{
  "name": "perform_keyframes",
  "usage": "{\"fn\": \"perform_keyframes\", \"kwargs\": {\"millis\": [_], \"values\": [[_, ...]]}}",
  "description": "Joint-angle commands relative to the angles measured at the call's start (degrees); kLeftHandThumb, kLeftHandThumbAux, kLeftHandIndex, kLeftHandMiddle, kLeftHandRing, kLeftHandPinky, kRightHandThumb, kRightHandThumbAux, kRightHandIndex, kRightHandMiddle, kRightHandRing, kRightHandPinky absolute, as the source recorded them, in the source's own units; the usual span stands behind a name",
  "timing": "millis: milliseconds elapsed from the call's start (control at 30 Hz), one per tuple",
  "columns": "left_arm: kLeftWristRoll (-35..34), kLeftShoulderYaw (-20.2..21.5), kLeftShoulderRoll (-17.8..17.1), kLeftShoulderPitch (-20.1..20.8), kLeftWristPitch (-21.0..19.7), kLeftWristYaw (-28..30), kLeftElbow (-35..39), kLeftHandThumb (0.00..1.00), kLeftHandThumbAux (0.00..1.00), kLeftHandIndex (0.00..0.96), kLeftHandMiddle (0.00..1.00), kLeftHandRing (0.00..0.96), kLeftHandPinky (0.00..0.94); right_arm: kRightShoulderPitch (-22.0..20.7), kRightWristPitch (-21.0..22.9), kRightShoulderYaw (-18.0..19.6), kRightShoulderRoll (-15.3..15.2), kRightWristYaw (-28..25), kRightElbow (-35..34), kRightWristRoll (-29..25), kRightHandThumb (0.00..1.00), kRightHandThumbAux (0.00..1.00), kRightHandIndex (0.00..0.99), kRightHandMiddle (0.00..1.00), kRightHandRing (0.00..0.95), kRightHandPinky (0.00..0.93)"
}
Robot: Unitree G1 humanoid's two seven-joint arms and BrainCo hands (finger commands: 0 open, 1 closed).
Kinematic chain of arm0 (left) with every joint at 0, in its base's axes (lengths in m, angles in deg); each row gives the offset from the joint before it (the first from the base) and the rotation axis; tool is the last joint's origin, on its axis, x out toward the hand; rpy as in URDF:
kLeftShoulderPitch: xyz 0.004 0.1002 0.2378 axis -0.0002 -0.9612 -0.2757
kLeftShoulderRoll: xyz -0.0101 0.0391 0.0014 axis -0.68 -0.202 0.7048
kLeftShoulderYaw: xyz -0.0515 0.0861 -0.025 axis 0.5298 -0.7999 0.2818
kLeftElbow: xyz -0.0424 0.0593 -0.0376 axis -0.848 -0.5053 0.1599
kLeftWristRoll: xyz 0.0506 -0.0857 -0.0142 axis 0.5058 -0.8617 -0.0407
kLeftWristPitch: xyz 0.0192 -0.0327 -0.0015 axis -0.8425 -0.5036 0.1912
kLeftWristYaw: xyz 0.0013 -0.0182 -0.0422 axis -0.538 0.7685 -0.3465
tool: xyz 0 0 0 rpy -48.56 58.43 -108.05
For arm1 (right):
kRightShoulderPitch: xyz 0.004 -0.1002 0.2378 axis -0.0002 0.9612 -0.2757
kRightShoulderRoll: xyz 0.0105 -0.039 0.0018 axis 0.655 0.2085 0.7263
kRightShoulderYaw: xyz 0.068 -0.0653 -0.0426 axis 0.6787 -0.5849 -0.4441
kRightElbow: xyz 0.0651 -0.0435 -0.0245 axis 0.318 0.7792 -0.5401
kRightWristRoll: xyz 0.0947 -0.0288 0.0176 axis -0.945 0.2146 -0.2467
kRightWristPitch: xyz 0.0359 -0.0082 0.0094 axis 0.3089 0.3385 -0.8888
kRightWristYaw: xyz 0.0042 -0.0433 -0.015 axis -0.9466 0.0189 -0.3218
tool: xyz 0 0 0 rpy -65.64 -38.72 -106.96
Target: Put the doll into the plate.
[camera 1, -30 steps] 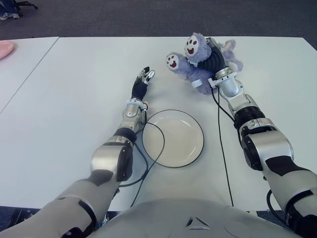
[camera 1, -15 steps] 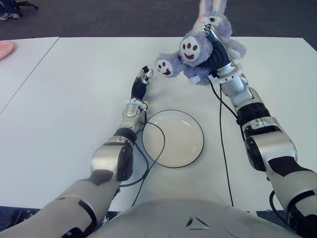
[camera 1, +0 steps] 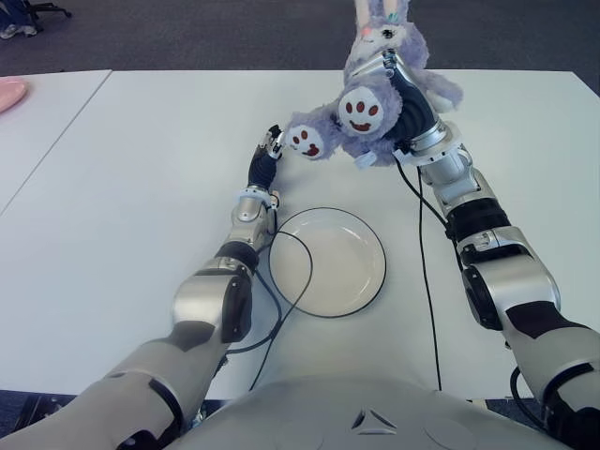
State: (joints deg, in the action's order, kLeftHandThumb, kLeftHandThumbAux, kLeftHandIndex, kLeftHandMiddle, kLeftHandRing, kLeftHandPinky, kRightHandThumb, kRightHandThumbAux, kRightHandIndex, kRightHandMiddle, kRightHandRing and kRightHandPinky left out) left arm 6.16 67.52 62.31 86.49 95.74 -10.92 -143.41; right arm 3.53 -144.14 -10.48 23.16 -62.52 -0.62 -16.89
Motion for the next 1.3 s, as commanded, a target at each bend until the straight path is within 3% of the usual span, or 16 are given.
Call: {"fn": "perform_keyframes", "kwargs": {"millis": [33, 467, 733, 1000, 1300], "values": [[-0.36, 0.45, 1.12, -7.89, -8.38, 0.82, -6.15, 0.0, 0.32, 0.042, 0.044, 0.039, 0.037, 1.74, 3.42, -2.78, 2.42, -5.35, -5.56, -4.31, 0.319, 0.865, 0.794, 0.892, 0.887, 0.887], [-0.06, -0.36, 0.82, -7.62, -9.78, 0.72, -6.09, 0.0, 0.398, 0.06, 0.057, 0.031, 0.001, 4.84, 9.67, -5.25, 4.87, -15.96, -14.52, -14.32, 0.422, 0.835, 0.798, 0.895, 0.888, 0.889], [-0.37, 0.08, 1.12, -7.5, -10.14, 1.21, -6.24, 0.0, 0.41, 0.059, 0.048, 0.028, 0.009, 16.55, 11.37, -8.58, 2.34, -21.43, -26.04, -19.02, 0.441, 0.823, 0.788, 0.888, 0.879, 0.88], [-0.55, 0.35, 1.47, -7.49, -10.25, 0.83, -6.21, 0.0, 0.397, 0.078, 0.051, 0.015, 0.0, 21.32, 15.18, -7.66, 1.38, -23.51, -31.31, -17.82, 0.412, 0.835, 0.791, 0.885, 0.876, 0.876], [-0.46, 0.7, 1.12, -7.79, -11.5, 0.44, -6.46, 0.0, 0.395, 0.092, 0.076, 0.033, 0.0, 24.62, 13.31, -7.37, 1.8, -23.21, -31.75, -14.73, 0.344, 0.87, 0.808, 0.896, 0.886, 0.885]]}}
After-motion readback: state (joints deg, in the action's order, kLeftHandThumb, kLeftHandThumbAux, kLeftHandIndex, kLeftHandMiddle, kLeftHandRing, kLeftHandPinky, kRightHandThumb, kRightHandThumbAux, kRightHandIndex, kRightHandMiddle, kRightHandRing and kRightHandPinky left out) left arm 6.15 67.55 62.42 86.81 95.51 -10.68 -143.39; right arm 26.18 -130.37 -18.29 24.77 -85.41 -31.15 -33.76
